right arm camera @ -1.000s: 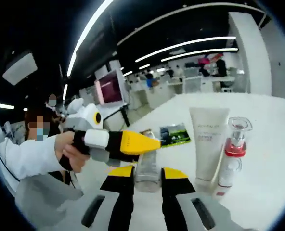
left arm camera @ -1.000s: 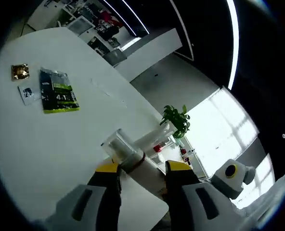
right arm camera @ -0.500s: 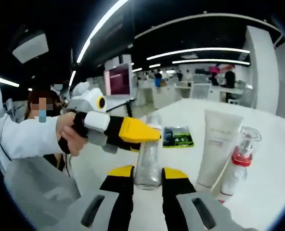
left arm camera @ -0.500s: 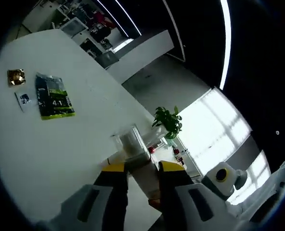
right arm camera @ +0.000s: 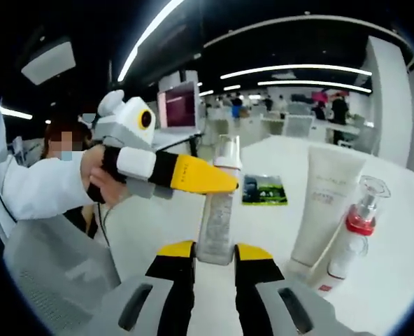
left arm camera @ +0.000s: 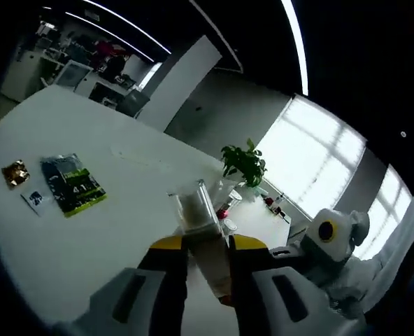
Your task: Arrange the skincare products in the storage area until every visible bottle or jar stands upright without overlapping.
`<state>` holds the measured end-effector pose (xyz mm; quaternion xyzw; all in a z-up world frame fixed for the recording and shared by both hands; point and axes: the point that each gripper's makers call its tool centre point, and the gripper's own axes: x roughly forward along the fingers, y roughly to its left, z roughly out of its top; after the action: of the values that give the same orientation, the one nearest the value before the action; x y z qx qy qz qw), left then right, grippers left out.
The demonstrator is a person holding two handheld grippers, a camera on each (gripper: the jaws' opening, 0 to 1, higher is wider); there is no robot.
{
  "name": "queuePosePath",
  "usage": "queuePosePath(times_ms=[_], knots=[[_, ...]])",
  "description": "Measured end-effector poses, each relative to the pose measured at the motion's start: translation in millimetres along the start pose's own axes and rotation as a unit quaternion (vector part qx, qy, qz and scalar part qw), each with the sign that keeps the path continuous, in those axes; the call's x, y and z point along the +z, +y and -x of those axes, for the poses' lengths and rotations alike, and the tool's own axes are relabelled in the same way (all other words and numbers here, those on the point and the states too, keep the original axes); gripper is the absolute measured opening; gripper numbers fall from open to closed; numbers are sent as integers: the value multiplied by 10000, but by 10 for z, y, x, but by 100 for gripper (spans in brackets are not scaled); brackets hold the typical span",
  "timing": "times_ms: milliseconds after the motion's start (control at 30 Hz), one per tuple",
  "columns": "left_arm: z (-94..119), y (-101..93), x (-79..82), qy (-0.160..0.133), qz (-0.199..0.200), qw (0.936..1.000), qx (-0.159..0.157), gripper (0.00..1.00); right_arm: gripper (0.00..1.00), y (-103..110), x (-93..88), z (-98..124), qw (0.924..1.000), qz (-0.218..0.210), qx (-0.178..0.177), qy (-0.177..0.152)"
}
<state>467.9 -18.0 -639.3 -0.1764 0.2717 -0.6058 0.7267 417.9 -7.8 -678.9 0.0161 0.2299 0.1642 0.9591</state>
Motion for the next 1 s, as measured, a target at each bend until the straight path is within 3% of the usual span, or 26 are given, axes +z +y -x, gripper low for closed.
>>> queuePosePath(times_ms=[67, 167, 267, 333, 467, 533, 667, 767, 933, 1000], knots=[[14, 15, 27, -32, -179, 9998, 105, 17, 14, -20, 7, 14, 10000, -24, -13, 0], [21, 19, -16, 128, -776, 9965, 285, 17, 17, -94, 62, 47, 9996, -244, -57, -95], [-4, 51, -69, 250, -950, 9945, 351, 17, 13, -171, 97, 102, 9994, -309, -126, -124], [-15, 28, -106, 383, -1330, 9897, 379, 17, 12, -216, 145, 152, 9988, -400, -191, -207], [-38, 17, -115, 440, -2058, 9756, 618, 16, 16, -234, 318, 221, 9935, -981, -31, -579], [-47, -24, -129, 452, -2284, 9705, 619, 16, 16, -268, 344, 246, 9937, -960, -53, -570], [-89, -160, -170, 466, -2474, 9665, 504, 16, 20, -256, 451, 260, 9929, -982, -13, -670], [-105, -157, -222, 604, -2726, 9590, 473, 16, 25, -207, 532, 245, 9909, -1087, 107, -790], [-120, -246, -259, 640, -2924, 9537, 277, 16, 26, -170, 528, 147, 9935, -919, 79, -668], [-134, -307, -273, 646, -3122, 9474, 265, 16, 26, -160, 533, 132, 9930, -971, 110, -669]])
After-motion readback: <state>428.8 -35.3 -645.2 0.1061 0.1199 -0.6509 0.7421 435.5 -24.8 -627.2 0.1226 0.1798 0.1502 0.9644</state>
